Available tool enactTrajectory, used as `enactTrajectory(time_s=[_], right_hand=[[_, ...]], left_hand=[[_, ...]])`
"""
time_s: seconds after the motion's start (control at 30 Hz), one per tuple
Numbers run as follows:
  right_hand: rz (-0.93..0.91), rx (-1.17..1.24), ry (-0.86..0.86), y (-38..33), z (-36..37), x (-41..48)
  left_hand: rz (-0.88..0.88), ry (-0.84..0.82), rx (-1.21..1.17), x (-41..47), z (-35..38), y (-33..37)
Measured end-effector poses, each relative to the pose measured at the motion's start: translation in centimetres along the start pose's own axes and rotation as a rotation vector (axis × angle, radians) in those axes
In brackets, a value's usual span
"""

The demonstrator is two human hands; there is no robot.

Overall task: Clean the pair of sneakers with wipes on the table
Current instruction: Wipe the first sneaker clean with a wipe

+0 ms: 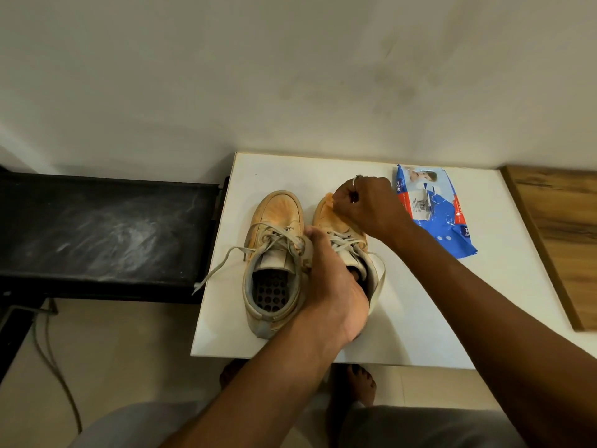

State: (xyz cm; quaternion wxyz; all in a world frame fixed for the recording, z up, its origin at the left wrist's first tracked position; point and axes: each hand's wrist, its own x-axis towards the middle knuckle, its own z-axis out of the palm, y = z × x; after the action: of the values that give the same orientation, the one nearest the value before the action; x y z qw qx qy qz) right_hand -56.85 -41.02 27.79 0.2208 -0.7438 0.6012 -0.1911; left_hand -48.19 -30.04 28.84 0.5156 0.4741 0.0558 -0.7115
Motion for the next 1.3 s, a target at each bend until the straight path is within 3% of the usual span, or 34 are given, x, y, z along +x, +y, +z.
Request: enactTrajectory(time_s=[0.07, 0.2, 0.27, 0.4, 0.57, 0.77, 0.93, 1.1, 1.3], right_hand=[[-0.009, 0.000, 0.024, 0.3, 0.1, -0.2], [-0.038, 0.087, -0.260, 0.0, -0.5, -0.3], [-0.054, 0.043, -0.213, 0.2, -0.4, -0.1], [-0.014, -0.027, 0.061, 0.5, 0.4, -0.2], [-0.088, 0.073, -0.216, -0.6, 0.0, -0.5], [-0.026, -0.088, 0.077, 0.1, 0.3, 0.5], [-0.106, 0.021, -0.205, -0.4, -0.2, -0.3], [-0.015, -0.030, 0.012, 1.8, -0.7, 0.2], [0.100, 0.175, -0.042, 3.8, -2.9, -1.6]], left_hand=[[-0.005, -0.006, -0.008, 0.0, 0.0, -0.1], [-0.011, -0.009, -0.001, -0.1, -0.2, 0.0], [-0.014, -0.005, -0.003, -0.1, -0.1, 0.0], [-0.021, 0.001, 0.009, -0.3, 0.1, 0.1], [-0.028, -0.018, 0.020, -0.7, 0.0, 0.4], [-0.031, 0.019, -0.005, -0.6, 0.1, 0.3], [-0.024, 0.028, 0.006, -0.5, 0.1, 0.2], [-0.053, 0.036, 0.071, -0.5, 0.0, 0.3], [-0.082, 0.029, 0.232, -1.1, 0.0, 0.4]])
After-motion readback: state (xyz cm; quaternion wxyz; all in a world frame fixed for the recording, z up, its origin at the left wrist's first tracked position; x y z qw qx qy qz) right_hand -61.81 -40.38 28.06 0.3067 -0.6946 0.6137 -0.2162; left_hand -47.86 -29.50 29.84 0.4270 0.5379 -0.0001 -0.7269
